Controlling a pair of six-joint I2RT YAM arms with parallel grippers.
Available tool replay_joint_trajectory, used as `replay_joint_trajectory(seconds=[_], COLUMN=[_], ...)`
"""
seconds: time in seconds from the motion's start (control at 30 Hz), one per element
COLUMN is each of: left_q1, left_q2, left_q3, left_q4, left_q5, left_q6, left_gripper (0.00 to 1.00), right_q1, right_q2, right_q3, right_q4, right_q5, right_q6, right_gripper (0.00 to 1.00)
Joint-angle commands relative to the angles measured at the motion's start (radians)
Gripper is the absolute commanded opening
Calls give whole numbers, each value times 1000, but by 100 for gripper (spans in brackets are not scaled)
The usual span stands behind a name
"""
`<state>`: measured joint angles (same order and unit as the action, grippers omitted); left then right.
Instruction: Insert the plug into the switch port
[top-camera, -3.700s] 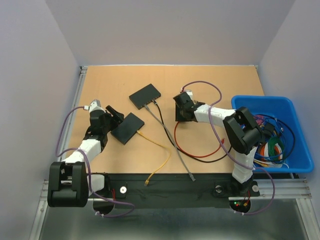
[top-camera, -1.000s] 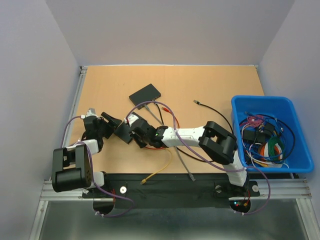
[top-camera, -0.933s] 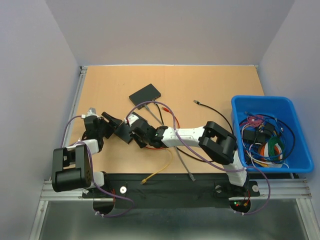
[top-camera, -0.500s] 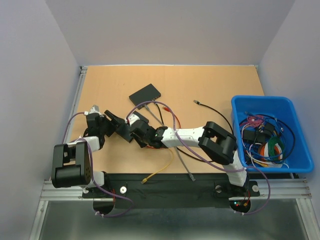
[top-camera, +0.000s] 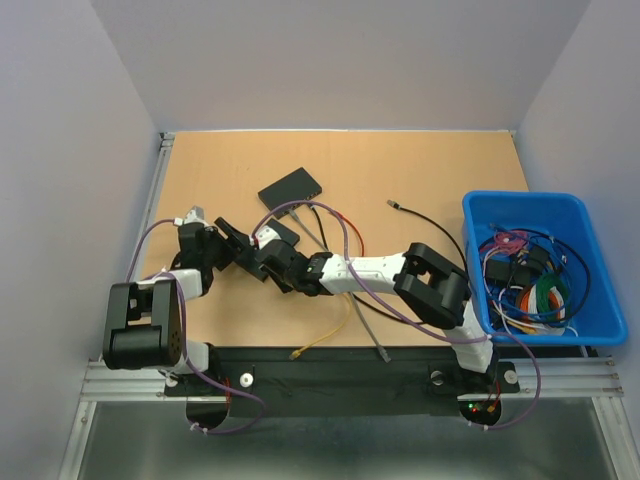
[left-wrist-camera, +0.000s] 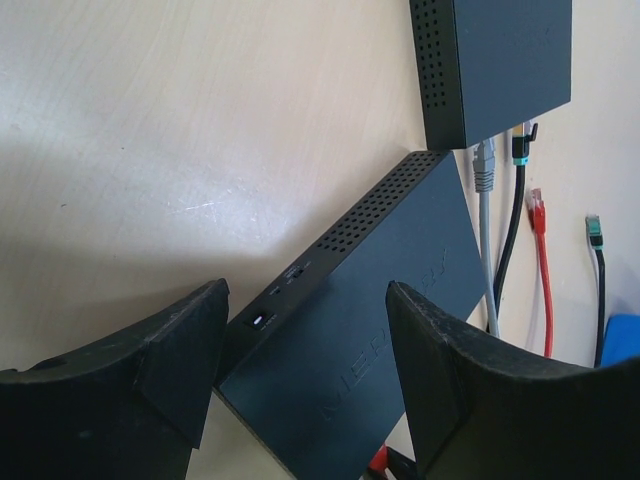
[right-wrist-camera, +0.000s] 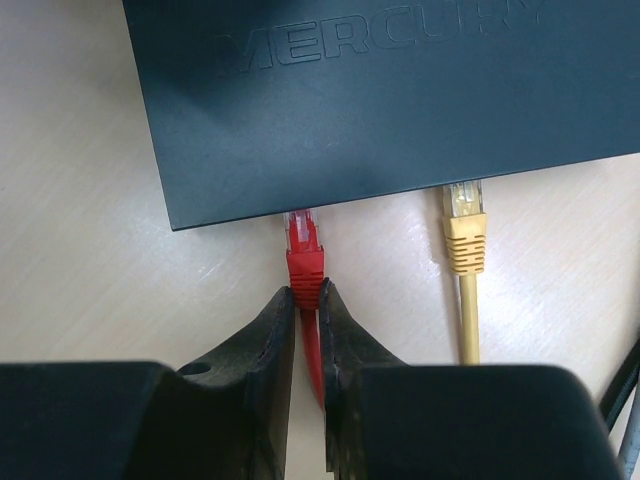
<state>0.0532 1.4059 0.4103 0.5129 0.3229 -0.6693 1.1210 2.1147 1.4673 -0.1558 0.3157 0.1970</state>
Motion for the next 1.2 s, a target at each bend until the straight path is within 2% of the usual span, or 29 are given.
replay_joint_trajectory(seconds=[0.0,0.37,0.53,0.9,1.17], left_q1=[-33,-30,-21,-18,-50], left_q2=[10,-77,-50,155,179], left_q3=[12,76,123,222,173], left_q4=[-71,-200,-188,-57,-16], left_q5=[67,-93,-130,-16,31], left_q6=[-7,16,20,60,76], left_gripper=[75,76,77,76,76], right_q1=[-1,-3,-1,-3,-3], right_q2=[25,-1,-9,-30,-9], right_q3=[56,-45,-68,-94,-61], right_q4=[90,110,116,117,119], right_q5=[57,63,71,91,115], right_q6=[-18,-11,-16,-31,-28], right_gripper=[1,0,1,0,0])
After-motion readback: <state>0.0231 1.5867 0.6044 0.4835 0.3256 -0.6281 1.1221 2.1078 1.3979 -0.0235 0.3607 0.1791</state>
